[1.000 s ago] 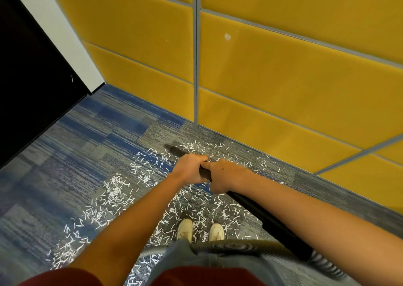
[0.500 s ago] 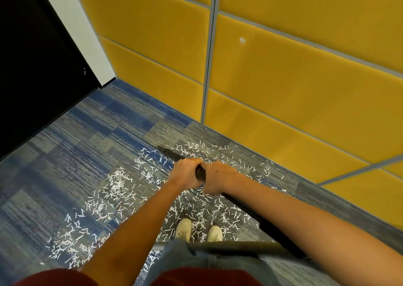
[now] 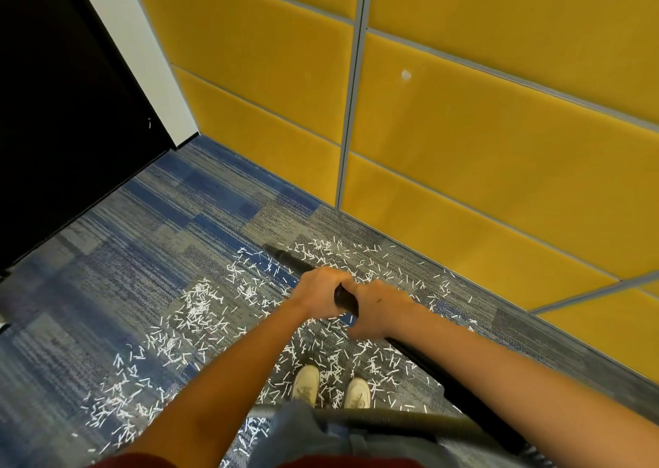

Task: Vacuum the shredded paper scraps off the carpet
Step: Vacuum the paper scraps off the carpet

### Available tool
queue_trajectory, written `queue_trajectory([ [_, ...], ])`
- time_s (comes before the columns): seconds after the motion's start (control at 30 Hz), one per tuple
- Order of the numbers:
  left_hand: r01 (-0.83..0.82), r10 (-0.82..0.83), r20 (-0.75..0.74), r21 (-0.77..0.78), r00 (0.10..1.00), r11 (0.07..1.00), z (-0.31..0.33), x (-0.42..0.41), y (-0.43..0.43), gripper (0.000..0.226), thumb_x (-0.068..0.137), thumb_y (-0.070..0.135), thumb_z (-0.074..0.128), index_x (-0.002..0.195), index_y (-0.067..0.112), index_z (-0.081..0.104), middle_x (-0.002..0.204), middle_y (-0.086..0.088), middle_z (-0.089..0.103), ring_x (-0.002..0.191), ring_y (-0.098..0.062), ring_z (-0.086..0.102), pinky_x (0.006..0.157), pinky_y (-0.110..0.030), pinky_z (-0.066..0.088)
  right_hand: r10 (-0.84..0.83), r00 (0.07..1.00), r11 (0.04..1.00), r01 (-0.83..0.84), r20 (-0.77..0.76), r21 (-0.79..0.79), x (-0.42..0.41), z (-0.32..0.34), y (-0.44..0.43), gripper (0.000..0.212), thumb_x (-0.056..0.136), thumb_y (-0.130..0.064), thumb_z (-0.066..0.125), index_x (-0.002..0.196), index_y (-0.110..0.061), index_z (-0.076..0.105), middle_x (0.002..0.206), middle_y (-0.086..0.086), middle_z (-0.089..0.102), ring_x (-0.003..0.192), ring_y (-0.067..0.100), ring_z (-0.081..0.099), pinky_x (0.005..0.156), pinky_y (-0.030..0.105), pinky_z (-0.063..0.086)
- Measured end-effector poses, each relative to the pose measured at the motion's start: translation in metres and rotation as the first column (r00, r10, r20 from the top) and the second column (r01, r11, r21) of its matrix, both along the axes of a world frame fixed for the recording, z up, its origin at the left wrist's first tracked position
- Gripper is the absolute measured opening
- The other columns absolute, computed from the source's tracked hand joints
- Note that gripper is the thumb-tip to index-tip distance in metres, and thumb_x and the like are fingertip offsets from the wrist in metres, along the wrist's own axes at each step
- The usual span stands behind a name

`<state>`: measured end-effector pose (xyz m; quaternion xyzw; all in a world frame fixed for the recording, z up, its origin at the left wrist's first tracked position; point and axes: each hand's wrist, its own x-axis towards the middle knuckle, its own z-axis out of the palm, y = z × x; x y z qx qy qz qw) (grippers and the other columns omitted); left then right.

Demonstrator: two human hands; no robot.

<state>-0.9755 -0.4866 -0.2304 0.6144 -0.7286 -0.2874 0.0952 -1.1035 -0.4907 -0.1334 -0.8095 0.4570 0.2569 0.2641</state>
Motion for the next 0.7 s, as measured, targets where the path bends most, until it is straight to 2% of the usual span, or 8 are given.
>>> queue_trajectory([
  [0.07, -0.017, 0.017, 0.011, -0.019, 1.000, 1.000, 0.001, 0.002, 0.000, 0.021, 0.075, 0.021, 0.065, 0.073, 0.031, 0.046, 0.077, 0.008, 0.062, 0.079, -0.018, 0.060, 0.066, -0.023, 0.039, 0.029, 0.999, 1.000, -0.029, 0.014, 0.007, 0.001, 0.002, -0.002, 0.073, 0.076, -0.048, 0.068, 0.136, -0.022, 0.036, 0.094, -0.002, 0.052, 0.085, 0.018, 0.056, 0.080, 0.033, 0.053],
  [0.1, -0.012, 0.012, 0.025, -0.028, 1.000, 1.000, 0.001, 0.004, 0.001, 0.017, 0.076, 0.022, 0.064, 0.073, 0.027, 0.048, 0.078, 0.005, 0.063, 0.080, -0.019, 0.061, 0.066, -0.024, 0.041, 0.050, 0.999, 0.999, -0.050, 0.010, -0.002, 0.003, 0.003, -0.001, 0.073, 0.076, -0.047, 0.068, 0.137, -0.021, 0.036, 0.093, -0.002, 0.052, 0.085, 0.018, 0.057, 0.080, 0.034, 0.053],
  [0.17, -0.007, 0.009, 0.054, -0.045, 0.998, 0.999, -0.001, 0.009, 0.002, 0.013, 0.075, 0.025, 0.064, 0.081, 0.017, 0.056, 0.084, 0.002, 0.065, 0.084, -0.020, 0.060, 0.070, -0.030, 0.047, 0.095, 0.995, 0.994, -0.095, -0.009, -0.047, 0.007, 0.003, 0.002, 0.070, 0.082, -0.033, 0.065, 0.142, -0.021, 0.030, 0.092, 0.000, 0.048, 0.083, 0.019, 0.055, 0.075, 0.032, 0.053],
  [0.23, -0.021, 0.024, 0.053, -0.058, 0.998, 0.998, -0.003, 0.014, 0.003, 0.018, 0.074, 0.027, 0.065, 0.088, 0.016, 0.061, 0.087, 0.003, 0.066, 0.087, -0.019, 0.059, 0.073, -0.033, 0.050, 0.102, 0.995, 0.992, -0.104, -0.019, -0.078, 0.010, 0.002, 0.004, 0.070, 0.086, -0.022, 0.060, 0.146, -0.024, 0.024, 0.093, 0.002, 0.044, 0.081, 0.020, 0.052, 0.069, 0.030, 0.049],
  [0.37, -0.061, 0.064, 0.047, -0.061, 0.997, 0.996, -0.003, 0.024, -0.001, 0.015, 0.075, 0.023, 0.066, 0.087, 0.016, 0.061, 0.084, 0.002, 0.066, 0.082, -0.019, 0.059, 0.068, -0.029, 0.048, 0.095, 0.995, 0.994, -0.095, -0.003, -0.060, 0.020, 0.002, -0.001, 0.072, 0.087, -0.018, 0.058, 0.148, -0.026, 0.020, 0.097, 0.003, 0.044, 0.083, 0.021, 0.051, 0.076, 0.034, 0.053],
  [0.47, -0.073, 0.075, 0.045, -0.048, 0.996, 0.996, -0.005, 0.030, -0.003, 0.013, 0.075, 0.022, 0.066, 0.083, 0.016, 0.058, 0.083, 0.001, 0.065, 0.080, -0.020, 0.058, 0.066, -0.027, 0.043, 0.087, 0.996, 0.995, -0.086, 0.005, -0.053, 0.027, 0.001, -0.005, 0.070, 0.086, -0.015, 0.056, 0.147, -0.024, 0.024, 0.095, 0.003, 0.044, 0.081, 0.021, 0.052, 0.076, 0.033, 0.054],
  [0.57, -0.071, 0.072, 0.048, -0.031, 0.996, 0.997, -0.007, 0.033, -0.001, 0.015, 0.075, 0.023, 0.066, 0.078, 0.020, 0.051, 0.084, 0.000, 0.065, 0.082, -0.021, 0.059, 0.069, -0.031, 0.047, 0.092, 0.996, 0.995, -0.092, -0.002, -0.034, 0.030, -0.003, -0.007, 0.066, 0.084, -0.014, 0.057, 0.143, -0.023, 0.029, 0.096, 0.004, 0.049, 0.081, 0.020, 0.057, 0.074, 0.031, 0.055],
  [0.7, -0.067, 0.068, 0.075, -0.010, 0.995, 0.998, -0.011, 0.036, 0.005, 0.012, 0.079, 0.024, 0.065, 0.086, 0.017, 0.058, 0.090, 0.001, 0.065, 0.086, -0.018, 0.059, 0.076, -0.028, 0.048, 0.105, 0.994, 0.994, -0.105, 0.002, -0.018, 0.032, -0.008, -0.003, 0.065, 0.083, -0.017, 0.059, 0.142, -0.023, 0.031, 0.096, 0.003, 0.050, 0.083, 0.021, 0.058, 0.077, 0.034, 0.056],
])
